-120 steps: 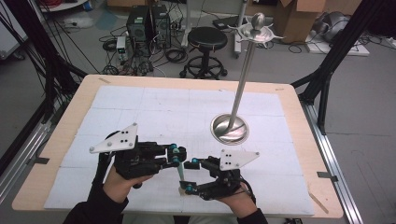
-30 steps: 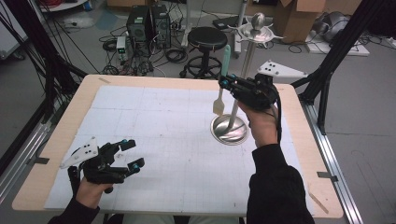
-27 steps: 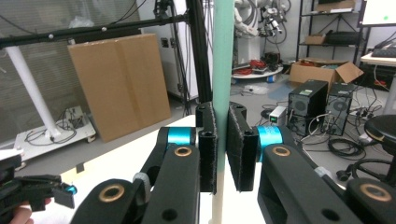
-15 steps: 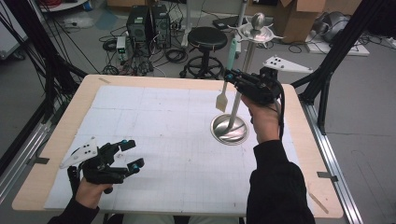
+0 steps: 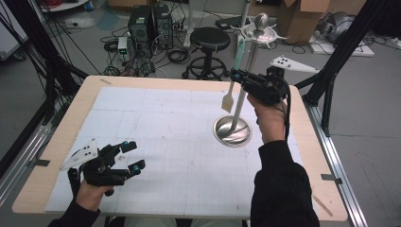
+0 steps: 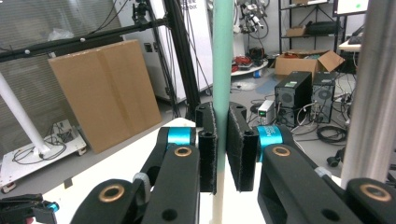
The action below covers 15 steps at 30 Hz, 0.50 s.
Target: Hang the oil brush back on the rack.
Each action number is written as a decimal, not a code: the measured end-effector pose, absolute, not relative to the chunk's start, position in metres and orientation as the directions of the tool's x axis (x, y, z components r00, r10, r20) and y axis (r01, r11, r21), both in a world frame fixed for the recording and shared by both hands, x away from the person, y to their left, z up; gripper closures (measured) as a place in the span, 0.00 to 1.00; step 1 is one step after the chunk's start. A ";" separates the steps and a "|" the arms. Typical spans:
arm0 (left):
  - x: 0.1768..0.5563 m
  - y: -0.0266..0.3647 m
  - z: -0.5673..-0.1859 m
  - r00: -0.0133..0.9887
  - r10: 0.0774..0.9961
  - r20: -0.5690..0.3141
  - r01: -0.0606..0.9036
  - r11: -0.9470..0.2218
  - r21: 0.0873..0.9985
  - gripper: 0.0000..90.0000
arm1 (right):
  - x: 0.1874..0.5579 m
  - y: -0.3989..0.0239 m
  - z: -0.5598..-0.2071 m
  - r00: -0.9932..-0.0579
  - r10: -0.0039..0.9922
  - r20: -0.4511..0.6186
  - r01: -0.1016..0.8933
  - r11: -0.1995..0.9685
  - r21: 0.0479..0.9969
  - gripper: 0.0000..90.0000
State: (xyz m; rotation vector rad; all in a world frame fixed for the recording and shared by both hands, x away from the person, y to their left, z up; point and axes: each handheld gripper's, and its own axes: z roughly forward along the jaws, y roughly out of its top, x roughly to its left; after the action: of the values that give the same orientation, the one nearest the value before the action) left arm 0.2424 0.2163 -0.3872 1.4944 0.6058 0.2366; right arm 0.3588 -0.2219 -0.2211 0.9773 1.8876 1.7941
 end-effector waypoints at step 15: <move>0.243 0.220 -0.388 0.817 0.530 -0.227 0.210 0.093 0.973 0.23 | 0.317 -0.246 -0.254 -0.632 0.772 0.073 0.138 0.019 0.990 0.42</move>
State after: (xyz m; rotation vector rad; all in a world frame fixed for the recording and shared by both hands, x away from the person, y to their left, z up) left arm 0.2433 0.2198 -0.3884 1.4867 0.6254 0.2617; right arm 0.3167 -0.2462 -0.2545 0.9261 1.8021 1.6562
